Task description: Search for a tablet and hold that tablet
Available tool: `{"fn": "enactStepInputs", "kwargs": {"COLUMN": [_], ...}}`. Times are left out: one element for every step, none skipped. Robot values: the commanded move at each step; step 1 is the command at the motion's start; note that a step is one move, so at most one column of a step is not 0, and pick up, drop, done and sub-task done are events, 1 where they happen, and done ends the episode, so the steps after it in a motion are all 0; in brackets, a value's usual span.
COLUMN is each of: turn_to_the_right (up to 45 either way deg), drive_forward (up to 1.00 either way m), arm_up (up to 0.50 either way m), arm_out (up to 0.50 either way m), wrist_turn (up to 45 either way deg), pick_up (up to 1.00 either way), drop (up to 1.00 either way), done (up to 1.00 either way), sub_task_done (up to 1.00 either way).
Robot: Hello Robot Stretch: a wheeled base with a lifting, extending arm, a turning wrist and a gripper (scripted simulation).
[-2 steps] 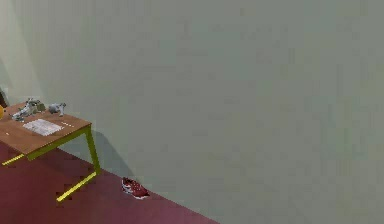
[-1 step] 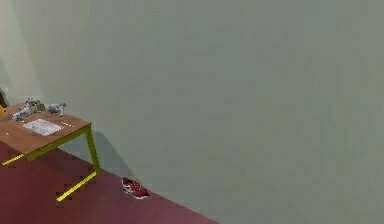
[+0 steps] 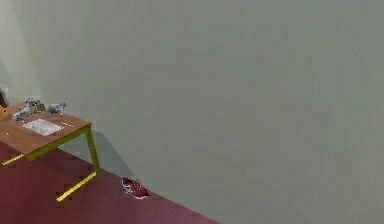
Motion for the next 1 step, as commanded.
{"fn": "enactStepInputs", "kwargs": {"turn_to_the_right": [0.0], "drive_forward": [0.0], "arm_up": [0.0], "arm_out": [0.0], "wrist_turn": [39.0], "pick_up": [0.0], "drop": [0.0], "done": [0.0], "sub_task_done": [0.0]}}
